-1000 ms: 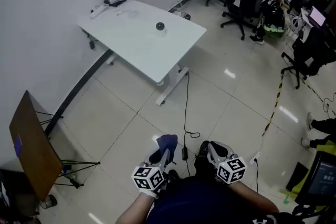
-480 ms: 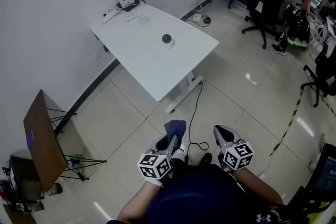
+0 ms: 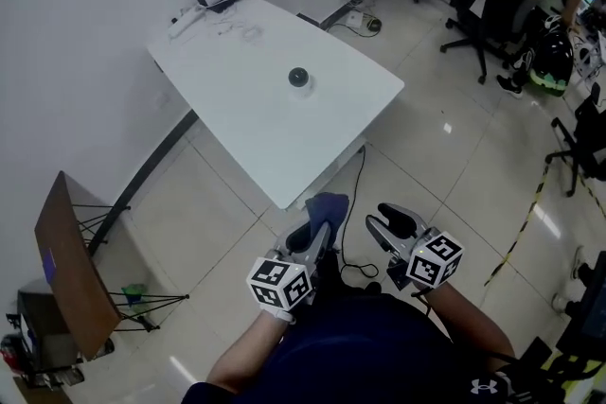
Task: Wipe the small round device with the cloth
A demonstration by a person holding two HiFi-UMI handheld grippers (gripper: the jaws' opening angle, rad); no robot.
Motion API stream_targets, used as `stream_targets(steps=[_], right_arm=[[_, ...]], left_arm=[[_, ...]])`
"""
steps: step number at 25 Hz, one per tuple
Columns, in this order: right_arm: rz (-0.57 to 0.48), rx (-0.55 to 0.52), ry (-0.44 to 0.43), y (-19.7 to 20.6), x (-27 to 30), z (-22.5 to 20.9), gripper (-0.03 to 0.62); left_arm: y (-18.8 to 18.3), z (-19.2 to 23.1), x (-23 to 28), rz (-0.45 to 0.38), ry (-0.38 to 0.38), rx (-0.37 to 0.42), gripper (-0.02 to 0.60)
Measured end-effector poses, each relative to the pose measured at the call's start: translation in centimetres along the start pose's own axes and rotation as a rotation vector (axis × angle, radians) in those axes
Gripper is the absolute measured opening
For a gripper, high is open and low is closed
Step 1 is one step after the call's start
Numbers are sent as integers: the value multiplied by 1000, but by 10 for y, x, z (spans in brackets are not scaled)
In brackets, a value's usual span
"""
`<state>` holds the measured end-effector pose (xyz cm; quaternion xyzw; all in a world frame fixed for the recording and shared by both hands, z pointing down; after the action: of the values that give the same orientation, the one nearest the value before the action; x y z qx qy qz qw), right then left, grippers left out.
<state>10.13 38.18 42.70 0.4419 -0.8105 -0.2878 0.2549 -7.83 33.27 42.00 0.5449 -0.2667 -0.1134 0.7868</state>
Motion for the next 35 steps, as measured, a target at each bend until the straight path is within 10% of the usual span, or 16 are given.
stream_targets(steps=[8, 18, 25, 29, 35], right_arm=[[40, 186, -162, -74, 129, -5, 322], [161, 332, -360, -123, 223, -19, 328], [302, 423, -523, -145, 260, -55, 360], [340, 458, -567, -167, 272, -87, 174], [456, 510, -551, -163, 290, -114, 153]], left_arm=[[-86, 98, 75, -151, 271, -56, 72], [-142, 165, 118, -280, 648, -401, 72], [-152, 173, 157, -284, 572, -370, 72], [-143, 174, 185, -262, 485, -396, 74], [-121, 186, 212, -288, 350, -502, 77]])
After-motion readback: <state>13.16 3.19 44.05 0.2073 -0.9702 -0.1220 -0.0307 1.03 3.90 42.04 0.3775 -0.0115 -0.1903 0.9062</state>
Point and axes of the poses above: the fingertips, and each gripper's own axes: x forward along the fingers, z to its left, y out of its underside, the point moved 6 cm from there along -x, backward along the fingers, and after that the axes turned 12 degrees about x, right-handed, at the moved point
